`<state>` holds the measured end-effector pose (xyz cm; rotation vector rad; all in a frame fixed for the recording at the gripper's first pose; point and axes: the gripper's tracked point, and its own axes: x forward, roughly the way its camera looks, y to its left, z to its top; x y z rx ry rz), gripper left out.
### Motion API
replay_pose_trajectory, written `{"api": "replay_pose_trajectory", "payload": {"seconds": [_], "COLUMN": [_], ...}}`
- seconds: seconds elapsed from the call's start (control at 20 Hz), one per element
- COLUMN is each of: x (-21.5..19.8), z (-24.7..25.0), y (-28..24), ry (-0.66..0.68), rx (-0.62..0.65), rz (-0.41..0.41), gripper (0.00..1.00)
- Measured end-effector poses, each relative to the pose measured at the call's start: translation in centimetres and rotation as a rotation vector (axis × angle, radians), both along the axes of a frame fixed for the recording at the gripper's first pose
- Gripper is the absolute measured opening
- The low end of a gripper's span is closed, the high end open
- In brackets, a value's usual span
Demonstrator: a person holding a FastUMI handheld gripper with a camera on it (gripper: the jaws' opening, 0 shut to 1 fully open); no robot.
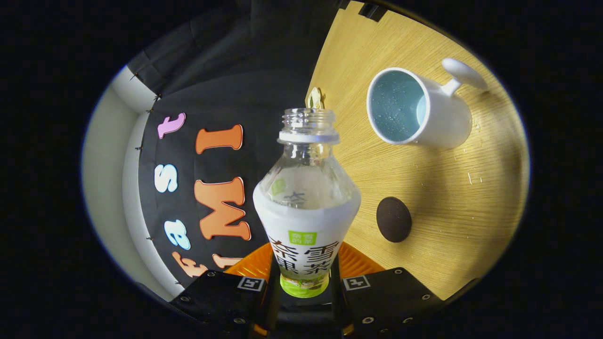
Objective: Take the bottle from table, then pour the juice into the cup, finally place the bottle on the coaster
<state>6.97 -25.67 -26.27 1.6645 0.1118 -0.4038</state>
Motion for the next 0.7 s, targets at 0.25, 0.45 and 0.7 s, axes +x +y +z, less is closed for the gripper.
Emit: {"api": "replay_pose_trajectory", "payload": {"seconds": [0.25, 0.45, 0.7], "x": [0.34, 0.31, 0.36], "z": [-0.31, -0.72, -0.83], "y": [-0.20, -0.60, -0.73], "ry": [0.002, 0.014, 0.022], "rx": [0.043, 0.072, 0.087], "rz": [-0.008, -0.018, -0.017], "gripper": [0.46, 0.47, 0.47]}}
